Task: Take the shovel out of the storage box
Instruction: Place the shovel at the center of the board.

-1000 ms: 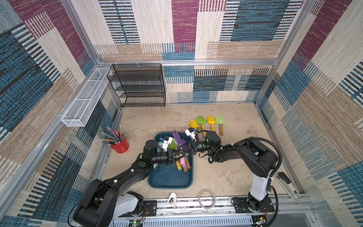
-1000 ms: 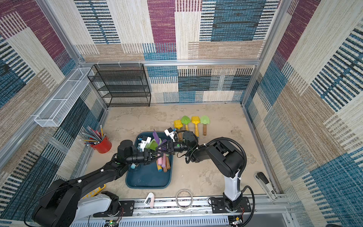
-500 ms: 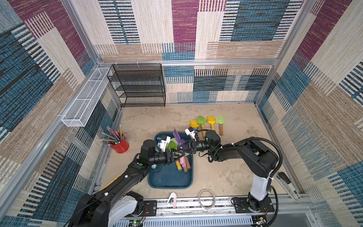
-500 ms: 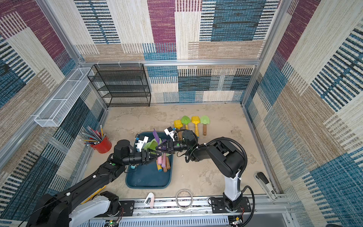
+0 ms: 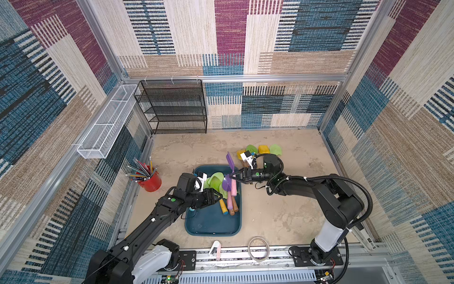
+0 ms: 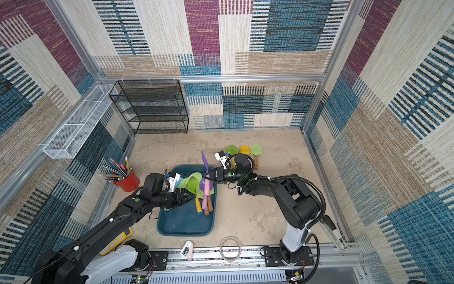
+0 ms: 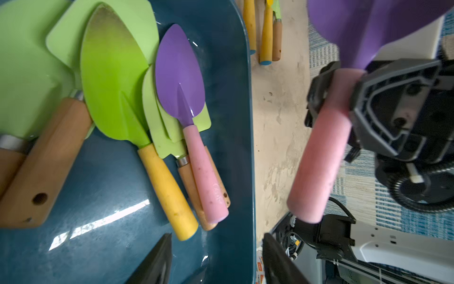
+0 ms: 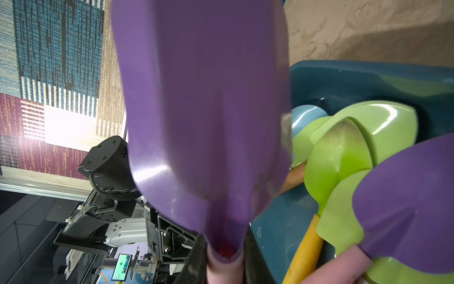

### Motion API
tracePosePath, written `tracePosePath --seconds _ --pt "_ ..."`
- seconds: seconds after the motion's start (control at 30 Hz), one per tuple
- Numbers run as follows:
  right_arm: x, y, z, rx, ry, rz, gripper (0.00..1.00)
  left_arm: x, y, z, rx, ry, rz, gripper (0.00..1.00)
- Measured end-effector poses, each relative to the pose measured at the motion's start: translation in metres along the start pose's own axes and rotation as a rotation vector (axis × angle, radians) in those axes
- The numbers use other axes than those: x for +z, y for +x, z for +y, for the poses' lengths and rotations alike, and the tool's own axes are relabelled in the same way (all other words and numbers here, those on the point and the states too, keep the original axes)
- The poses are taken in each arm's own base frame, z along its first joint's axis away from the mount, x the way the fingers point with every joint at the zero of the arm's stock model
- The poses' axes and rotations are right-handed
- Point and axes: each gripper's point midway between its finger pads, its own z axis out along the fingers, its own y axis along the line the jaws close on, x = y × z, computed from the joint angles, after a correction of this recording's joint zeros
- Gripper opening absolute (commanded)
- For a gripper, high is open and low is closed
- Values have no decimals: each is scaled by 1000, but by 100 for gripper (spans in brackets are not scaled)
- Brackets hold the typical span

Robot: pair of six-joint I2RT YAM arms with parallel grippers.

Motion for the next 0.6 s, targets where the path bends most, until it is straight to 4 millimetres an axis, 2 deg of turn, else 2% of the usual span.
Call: tracePosePath --seconds 0.1,0.27,0.6 --pt "-11 -10 -4 -7 49 -24 18 0 -3 3 -1 -25 -3 61" --pt "-38 -38 -19 -27 187 -109 18 5 -7 3 -6 -50 23 61" --pt "-119 -83 -46 -85 535 -295 19 25 -9 7 38 -129 64 61"
